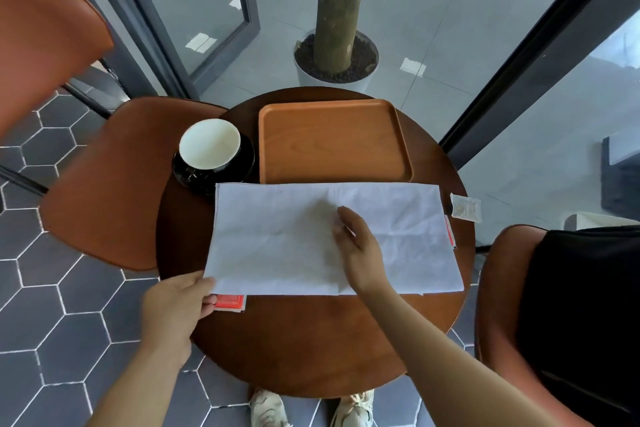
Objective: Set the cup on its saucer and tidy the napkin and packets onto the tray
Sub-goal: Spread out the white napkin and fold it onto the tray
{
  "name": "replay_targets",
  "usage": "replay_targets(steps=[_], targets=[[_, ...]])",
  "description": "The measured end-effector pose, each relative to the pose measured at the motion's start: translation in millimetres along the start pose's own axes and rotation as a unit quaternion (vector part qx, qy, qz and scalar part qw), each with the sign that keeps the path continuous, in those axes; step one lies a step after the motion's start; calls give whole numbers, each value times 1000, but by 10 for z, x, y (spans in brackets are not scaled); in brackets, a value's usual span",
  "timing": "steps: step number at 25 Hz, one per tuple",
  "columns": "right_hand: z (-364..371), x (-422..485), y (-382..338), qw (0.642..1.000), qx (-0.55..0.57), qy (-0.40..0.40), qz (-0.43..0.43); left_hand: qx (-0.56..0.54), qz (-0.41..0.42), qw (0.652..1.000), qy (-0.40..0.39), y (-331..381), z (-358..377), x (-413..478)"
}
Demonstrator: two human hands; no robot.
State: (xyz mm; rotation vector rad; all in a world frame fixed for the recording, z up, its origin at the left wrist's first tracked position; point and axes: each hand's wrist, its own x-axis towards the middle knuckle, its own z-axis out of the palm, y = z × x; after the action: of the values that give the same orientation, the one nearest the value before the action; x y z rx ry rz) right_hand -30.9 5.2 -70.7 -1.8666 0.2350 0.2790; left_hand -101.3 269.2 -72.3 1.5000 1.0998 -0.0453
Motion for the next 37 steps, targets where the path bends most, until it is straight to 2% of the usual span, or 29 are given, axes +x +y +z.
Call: replay_targets(steps=[3, 6, 9, 11, 14, 16, 19, 22, 26, 31, 37], targets=[[59, -9, 51, 998, 57, 36, 10, 7, 15, 1000, -8, 67, 15, -47], [134, -31, 30, 994, 98, 42, 35, 11, 60, 998, 19, 74, 62, -193], [147, -8, -111, 996, 51, 72, 22, 74, 154, 983, 68, 128, 159, -457], [168, 90, -340, 999, 24, 30, 1, 154, 240, 952, 108, 161, 270, -631], [306, 297, -750, 991, -79, -107, 0, 202, 338, 911, 122, 236, 471, -898], [435, 437, -975, 971, -183, -156, -1, 223, 382, 889, 119, 274, 581, -1032], [527, 590, -1154, 930, -319, -179, -37, 261, 433, 856, 108, 290, 733, -1190], [376, 715, -1186, 909, -378, -146, -95, 267, 463, 840, 90, 310, 903, -1367], [-124, 783, -1147, 937, -310, -131, -90, 233, 493, 837, 47, 327, 1207, -1637], [-743, 764, -896, 974, -204, -80, -61, 248, 521, 816, -3, 268, 1673, -1937], [-1323, 791, -498, 988, -142, -57, -20, 256, 521, 813, -44, 111, 2172, -2093]])
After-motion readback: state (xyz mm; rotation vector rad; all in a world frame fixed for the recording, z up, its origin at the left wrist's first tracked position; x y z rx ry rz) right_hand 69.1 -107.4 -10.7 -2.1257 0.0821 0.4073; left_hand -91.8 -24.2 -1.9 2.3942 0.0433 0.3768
